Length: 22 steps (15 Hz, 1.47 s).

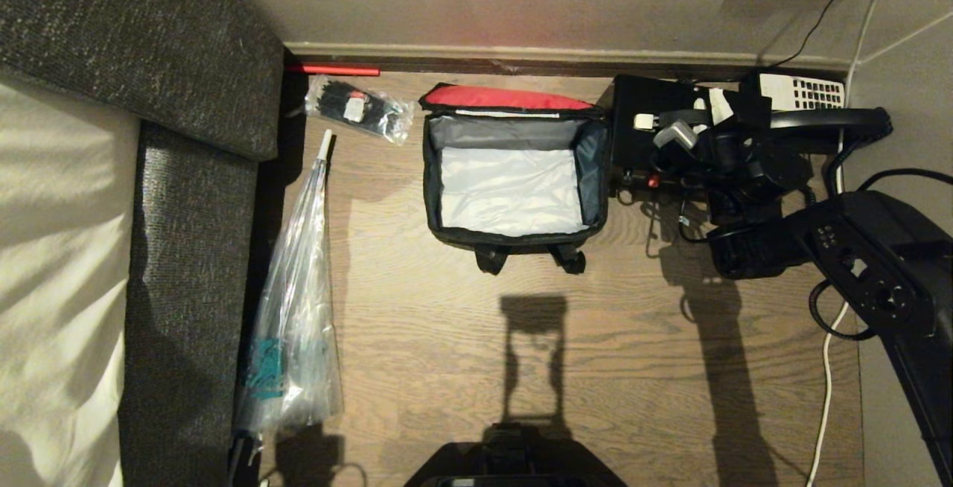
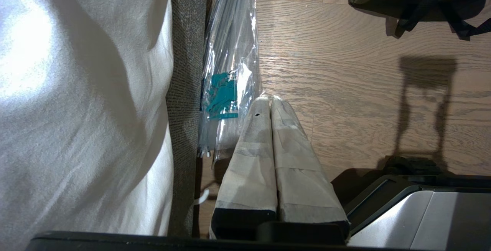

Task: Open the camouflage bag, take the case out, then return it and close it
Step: Place the black box back

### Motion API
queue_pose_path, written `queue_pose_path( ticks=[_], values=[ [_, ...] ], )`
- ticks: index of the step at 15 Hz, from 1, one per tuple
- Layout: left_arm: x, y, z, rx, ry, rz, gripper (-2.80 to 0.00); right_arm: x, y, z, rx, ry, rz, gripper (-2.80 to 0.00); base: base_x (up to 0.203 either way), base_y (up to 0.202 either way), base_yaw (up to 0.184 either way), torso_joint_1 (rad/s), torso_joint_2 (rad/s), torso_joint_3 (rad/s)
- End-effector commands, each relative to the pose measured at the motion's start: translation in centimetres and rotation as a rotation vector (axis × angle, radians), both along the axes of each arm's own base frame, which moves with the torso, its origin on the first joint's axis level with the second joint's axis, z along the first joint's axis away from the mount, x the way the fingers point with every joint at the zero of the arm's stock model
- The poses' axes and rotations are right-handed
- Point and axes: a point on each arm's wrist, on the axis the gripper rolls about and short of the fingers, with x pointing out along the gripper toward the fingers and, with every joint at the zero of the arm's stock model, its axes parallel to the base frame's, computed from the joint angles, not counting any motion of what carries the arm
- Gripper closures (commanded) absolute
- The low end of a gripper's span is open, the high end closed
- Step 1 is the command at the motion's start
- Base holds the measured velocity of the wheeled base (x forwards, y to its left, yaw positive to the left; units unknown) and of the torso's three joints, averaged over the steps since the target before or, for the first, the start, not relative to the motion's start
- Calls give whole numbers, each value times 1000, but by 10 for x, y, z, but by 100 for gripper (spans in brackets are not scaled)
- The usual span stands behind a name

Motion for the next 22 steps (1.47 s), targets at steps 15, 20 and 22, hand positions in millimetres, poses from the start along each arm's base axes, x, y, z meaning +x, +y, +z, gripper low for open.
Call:
queue_pose_path(
  ticks=[15,20,22],
  values=[
    [0,0,0,0,0,0,0,-47,5,63,-25,-35,-2,0,0,0,0,0,0,0],
    [0,0,0,0,0,0,0,-54,5,78,-25,-64,-2,0,0,0,0,0,0,0],
    [0,0,0,0,0,0,0,-58,5,85,-26,-79,-4,0,0,0,0,0,0,0]
  ],
)
